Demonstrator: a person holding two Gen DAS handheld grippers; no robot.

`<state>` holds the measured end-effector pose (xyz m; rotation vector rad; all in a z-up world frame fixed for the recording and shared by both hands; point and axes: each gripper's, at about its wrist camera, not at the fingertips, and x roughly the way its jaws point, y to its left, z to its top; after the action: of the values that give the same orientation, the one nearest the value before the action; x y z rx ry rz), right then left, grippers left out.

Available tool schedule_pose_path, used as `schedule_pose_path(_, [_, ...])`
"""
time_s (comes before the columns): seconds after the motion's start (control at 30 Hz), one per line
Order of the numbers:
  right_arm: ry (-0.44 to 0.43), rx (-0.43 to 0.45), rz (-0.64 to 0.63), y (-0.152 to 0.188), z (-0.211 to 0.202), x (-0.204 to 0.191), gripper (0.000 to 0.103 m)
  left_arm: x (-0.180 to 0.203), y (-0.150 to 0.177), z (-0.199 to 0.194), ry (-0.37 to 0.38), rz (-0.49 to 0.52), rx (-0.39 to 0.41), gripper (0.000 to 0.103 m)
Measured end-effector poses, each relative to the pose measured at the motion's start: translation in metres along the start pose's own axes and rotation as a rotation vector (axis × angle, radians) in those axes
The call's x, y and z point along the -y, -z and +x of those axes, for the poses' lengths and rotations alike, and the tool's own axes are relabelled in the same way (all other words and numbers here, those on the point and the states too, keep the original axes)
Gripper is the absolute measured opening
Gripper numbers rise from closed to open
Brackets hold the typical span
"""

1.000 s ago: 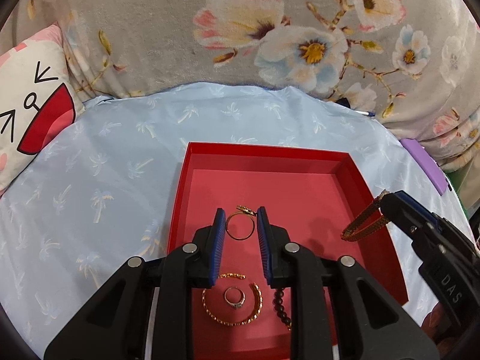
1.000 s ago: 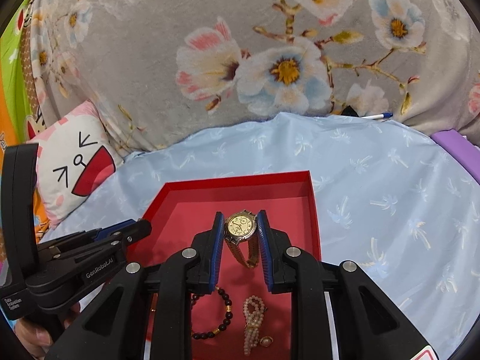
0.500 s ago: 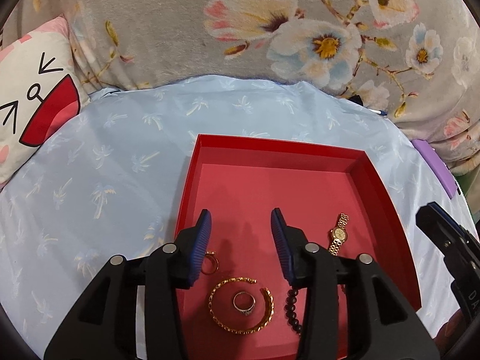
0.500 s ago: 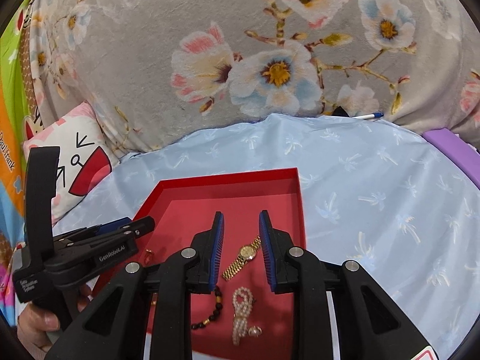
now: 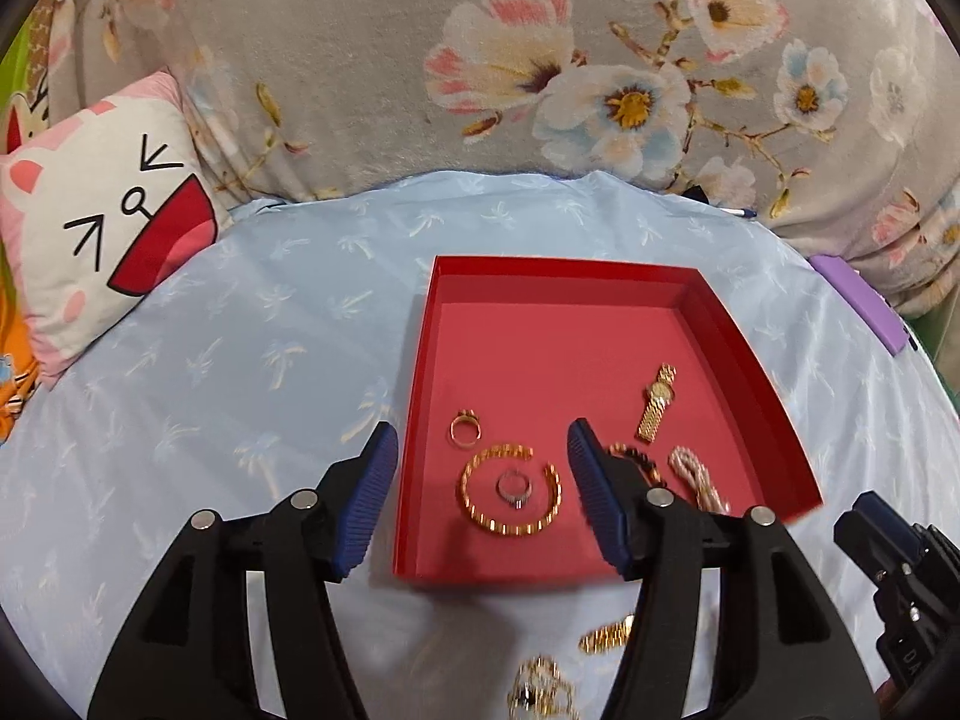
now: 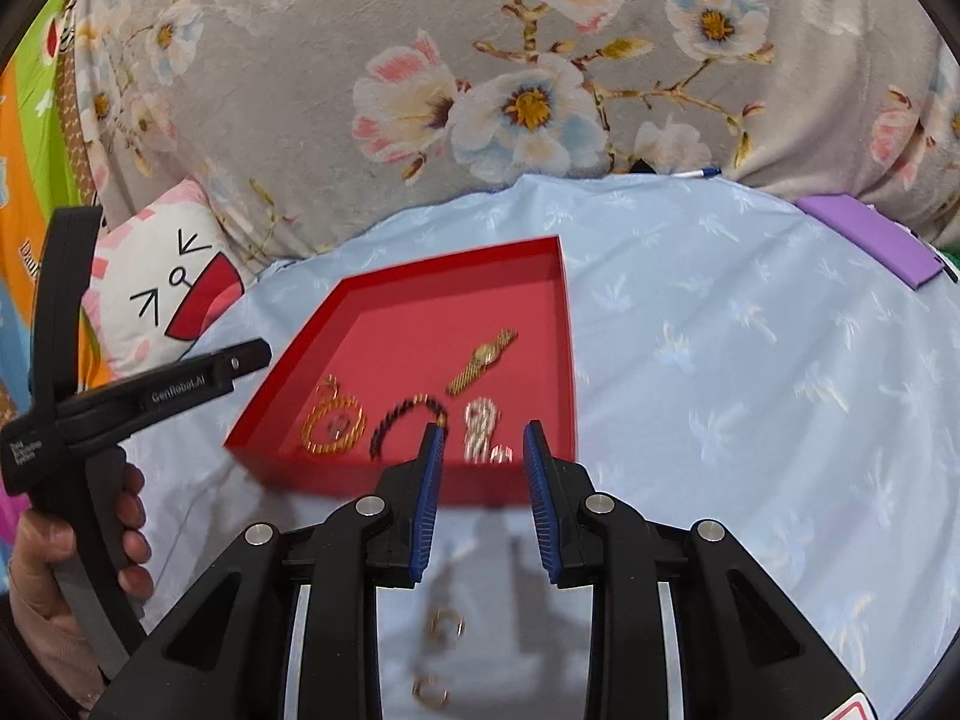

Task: Organize jewelry
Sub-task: 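Withdraw both open tools from the red box back to the jewelry, then grasp the black-clover gold necklace with the left tool while the right tool grasps the gold chain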

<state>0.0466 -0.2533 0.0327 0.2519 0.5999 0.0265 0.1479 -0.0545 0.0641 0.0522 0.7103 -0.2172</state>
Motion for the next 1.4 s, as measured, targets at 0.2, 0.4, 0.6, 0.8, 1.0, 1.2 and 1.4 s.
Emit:
schedule_pose_path(0.2, [-0.013,-0.047,0.000,0.030,-0.014,-0.006,0.027,-0.006,0.027,-0.020,0.016,-0.013,-0.033,0.057])
schedule_pose_path(0.4, [-0.013,-0.073,0.004,0.048,-0.022,-0.009,0.027,-0.011,0.062,-0.026,0.026,-0.030,-0.083,0.059])
schedule_pose_path(0.6, [-0.012,-0.096,0.009,0.061,-0.022,-0.010,0.027,-0.004,0.098,-0.015,0.051,-0.026,-0.160,0.059])
schedule_pose_path(0.8, [-0.015,-0.104,0.019,0.065,-0.021,-0.010,0.027,0.000,0.110,-0.006,0.060,-0.025,-0.186,0.058])
schedule_pose_path(1.0, [-0.023,-0.101,0.023,0.064,-0.020,-0.011,0.028,0.004,0.112,-0.001,0.045,-0.019,-0.190,0.058])
schedule_pose_path(1.2, [-0.030,-0.113,0.019,0.065,-0.016,-0.015,0.028,0.013,0.112,0.003,0.000,0.030,-0.175,0.057])
schedule_pose_path(1.4, [-0.042,-0.127,0.017,0.065,-0.009,-0.018,0.028,0.017,0.110,0.004,0.004,0.051,-0.165,0.027])
